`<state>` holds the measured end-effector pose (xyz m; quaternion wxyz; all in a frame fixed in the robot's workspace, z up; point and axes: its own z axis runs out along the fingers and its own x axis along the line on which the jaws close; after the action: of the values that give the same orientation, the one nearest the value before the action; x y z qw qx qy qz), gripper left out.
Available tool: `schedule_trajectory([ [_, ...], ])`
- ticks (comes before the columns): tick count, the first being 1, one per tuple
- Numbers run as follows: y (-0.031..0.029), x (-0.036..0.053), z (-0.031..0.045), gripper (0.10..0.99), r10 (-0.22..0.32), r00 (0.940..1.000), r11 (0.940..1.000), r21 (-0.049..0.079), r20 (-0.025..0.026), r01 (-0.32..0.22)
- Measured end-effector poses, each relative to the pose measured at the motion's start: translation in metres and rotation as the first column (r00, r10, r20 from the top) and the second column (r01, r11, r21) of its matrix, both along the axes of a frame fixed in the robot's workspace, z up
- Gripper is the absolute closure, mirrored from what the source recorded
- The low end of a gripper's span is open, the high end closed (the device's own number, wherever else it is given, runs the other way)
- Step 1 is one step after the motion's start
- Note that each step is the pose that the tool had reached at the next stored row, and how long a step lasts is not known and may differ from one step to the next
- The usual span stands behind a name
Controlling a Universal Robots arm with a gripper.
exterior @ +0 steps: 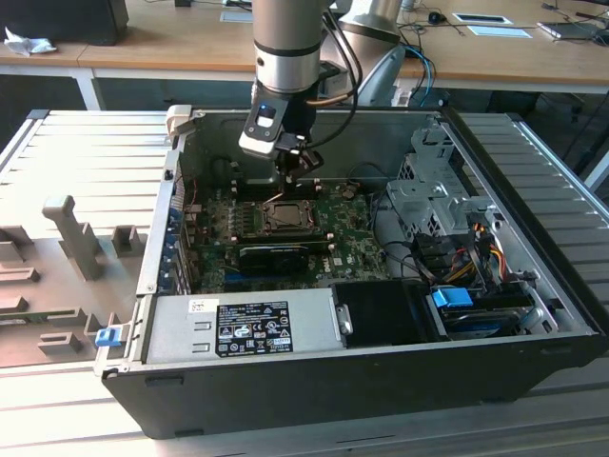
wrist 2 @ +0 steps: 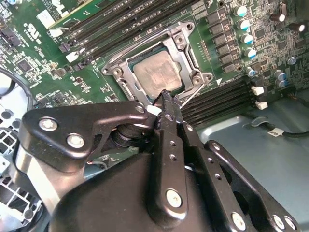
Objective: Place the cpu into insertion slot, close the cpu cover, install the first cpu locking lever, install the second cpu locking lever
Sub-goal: 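Install the first cpu locking lever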
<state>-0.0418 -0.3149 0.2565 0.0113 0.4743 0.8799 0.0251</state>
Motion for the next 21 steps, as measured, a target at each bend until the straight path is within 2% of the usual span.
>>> schedule_trajectory([
  [8,0.0000,0.0000,0.0000,0.980,0.061,0.9981,0.9981,0.000,0.0000,-0.061],
  [14,0.0000,0.0000,0.0000,0.980,0.126,0.9920,0.9920,0.000,0.0000,-0.126],
  [21,0.0000,0.0000,0.0000,0.980,0.162,0.9868,0.9868,0.000,0.0000,-0.162],
])
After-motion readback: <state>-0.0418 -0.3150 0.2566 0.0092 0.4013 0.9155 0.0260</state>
